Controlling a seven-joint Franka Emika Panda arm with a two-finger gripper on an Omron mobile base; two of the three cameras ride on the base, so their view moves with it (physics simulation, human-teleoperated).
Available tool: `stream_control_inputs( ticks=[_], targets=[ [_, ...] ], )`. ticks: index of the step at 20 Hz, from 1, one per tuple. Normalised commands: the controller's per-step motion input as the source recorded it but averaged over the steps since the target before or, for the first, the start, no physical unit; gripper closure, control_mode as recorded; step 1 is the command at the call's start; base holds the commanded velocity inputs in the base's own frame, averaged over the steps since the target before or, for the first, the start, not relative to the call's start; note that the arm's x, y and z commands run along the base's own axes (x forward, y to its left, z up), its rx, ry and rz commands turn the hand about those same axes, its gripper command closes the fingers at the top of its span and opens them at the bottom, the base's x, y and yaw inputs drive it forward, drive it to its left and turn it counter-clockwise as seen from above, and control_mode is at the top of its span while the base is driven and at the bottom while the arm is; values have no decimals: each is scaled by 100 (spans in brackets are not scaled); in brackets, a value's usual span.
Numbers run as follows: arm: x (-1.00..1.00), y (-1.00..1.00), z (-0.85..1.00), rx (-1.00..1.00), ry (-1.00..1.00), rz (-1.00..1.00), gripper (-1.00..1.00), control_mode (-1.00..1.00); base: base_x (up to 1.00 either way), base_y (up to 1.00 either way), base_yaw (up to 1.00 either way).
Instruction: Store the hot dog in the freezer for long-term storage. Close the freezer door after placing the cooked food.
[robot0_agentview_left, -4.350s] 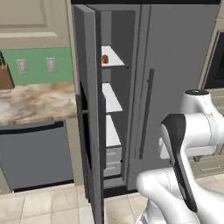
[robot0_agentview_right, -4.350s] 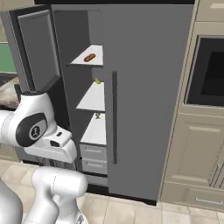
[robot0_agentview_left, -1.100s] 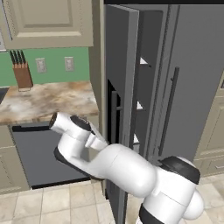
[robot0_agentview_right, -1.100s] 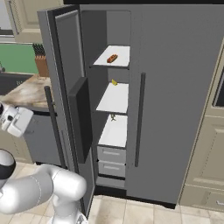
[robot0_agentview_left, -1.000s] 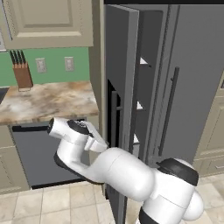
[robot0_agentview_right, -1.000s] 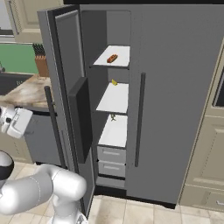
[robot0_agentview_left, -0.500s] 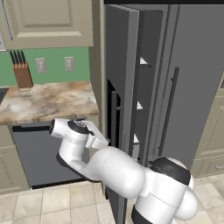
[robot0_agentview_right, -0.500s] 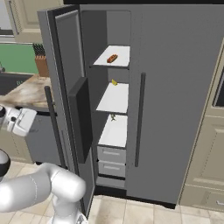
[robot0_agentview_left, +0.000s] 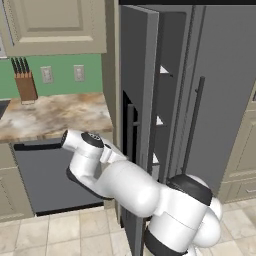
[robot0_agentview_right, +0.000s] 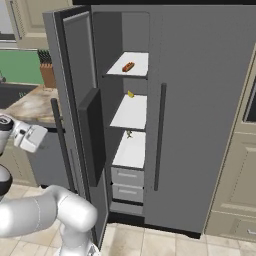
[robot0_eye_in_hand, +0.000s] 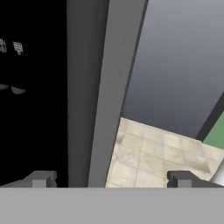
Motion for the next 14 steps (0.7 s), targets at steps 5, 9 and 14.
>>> stream_control_inputs(
  ticks=[5, 9, 14],
  targets=[
    [3, -24, -10, 0, 8, 0, -100, -100, 0, 0, 0],
    [0, -35, -8, -3, 0, 0, -100, -100, 0, 0, 0],
    [0, -27, -6, -2, 0, 0, -100, -100, 0, 0, 0]
  ],
)
